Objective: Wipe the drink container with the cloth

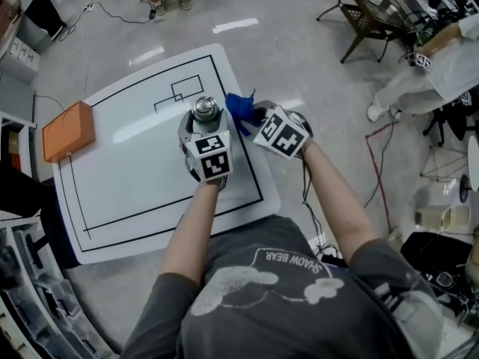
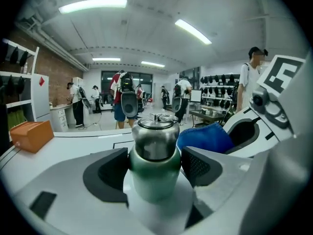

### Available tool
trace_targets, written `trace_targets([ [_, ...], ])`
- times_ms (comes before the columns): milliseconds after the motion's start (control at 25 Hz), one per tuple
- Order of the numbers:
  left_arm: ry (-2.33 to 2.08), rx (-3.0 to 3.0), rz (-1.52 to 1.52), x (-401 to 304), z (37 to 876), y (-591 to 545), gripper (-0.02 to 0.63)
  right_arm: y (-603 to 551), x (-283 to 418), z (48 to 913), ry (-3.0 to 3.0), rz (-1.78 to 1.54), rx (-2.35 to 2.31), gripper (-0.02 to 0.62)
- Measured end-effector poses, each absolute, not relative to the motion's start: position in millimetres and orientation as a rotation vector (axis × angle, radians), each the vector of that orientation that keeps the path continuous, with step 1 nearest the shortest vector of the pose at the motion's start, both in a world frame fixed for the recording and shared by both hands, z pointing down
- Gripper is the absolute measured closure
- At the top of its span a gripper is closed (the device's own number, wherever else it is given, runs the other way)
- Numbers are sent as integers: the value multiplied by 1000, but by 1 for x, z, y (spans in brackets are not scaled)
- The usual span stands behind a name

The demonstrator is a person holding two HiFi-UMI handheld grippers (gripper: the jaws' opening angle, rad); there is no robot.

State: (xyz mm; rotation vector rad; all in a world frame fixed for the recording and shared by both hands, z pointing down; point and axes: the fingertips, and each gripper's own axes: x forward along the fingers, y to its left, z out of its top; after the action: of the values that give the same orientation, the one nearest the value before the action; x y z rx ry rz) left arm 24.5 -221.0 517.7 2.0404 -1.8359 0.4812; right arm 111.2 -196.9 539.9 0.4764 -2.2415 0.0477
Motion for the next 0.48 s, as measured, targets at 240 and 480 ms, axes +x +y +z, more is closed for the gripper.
trace_targets([
  [240, -1767, 2148, 492, 26, 517, -221, 272, -193, 113, 532, -2248, 18, 480, 551],
  [480, -1575, 2330, 529, 28, 517, -219, 272, -206, 108, 510, -2290, -35, 420, 551],
])
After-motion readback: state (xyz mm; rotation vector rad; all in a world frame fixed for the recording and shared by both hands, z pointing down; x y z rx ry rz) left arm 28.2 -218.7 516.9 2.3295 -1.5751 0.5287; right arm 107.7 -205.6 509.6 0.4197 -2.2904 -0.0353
